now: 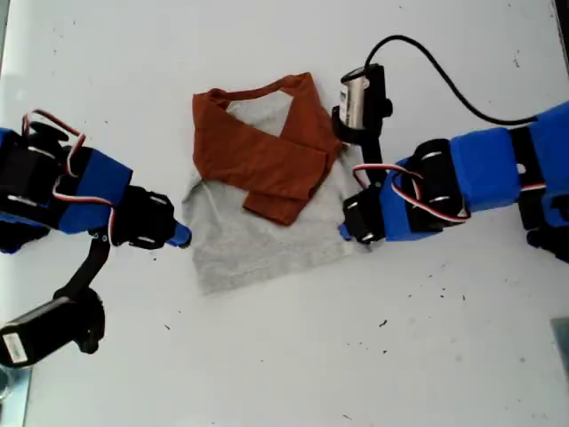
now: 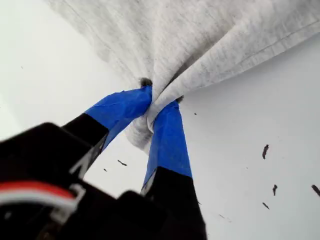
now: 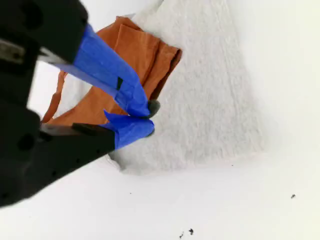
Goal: Fold t shirt
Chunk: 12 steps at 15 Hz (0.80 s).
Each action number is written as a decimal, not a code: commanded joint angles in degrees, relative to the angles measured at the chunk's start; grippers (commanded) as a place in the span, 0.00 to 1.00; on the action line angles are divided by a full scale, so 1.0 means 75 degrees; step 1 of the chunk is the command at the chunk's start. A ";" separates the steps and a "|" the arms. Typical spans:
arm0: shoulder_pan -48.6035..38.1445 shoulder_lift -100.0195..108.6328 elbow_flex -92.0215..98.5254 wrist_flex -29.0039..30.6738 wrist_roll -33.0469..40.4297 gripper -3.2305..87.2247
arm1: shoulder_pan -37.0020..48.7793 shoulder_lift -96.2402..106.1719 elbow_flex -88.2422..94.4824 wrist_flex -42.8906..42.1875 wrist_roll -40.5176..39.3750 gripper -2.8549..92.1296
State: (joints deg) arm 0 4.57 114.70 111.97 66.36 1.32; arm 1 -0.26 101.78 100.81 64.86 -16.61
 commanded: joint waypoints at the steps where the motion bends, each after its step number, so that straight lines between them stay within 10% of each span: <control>1: 0.0187 0.0012 -0.0305 -0.0129 -0.0152 0.03 | -0.0012 0.0504 -0.0094 0.0023 -0.0070 0.06; 3: 0.0176 0.0633 -0.0293 0.0328 -0.0223 0.03 | 0.0047 0.0504 0.0457 -0.0434 -0.0012 0.06; 6: 0.0234 0.1301 0.0316 0.0270 -0.0023 0.32 | 0.0117 0.0492 0.0902 -0.0844 0.0023 0.06; 12: 0.0703 -0.2695 -0.0305 -0.2227 -0.0246 0.32 | 0.0176 0.0469 0.0984 -0.0914 0.0012 0.06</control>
State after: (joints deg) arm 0 8.70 99.49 114.87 52.38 0.35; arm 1 0.62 101.78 108.46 59.33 -16.61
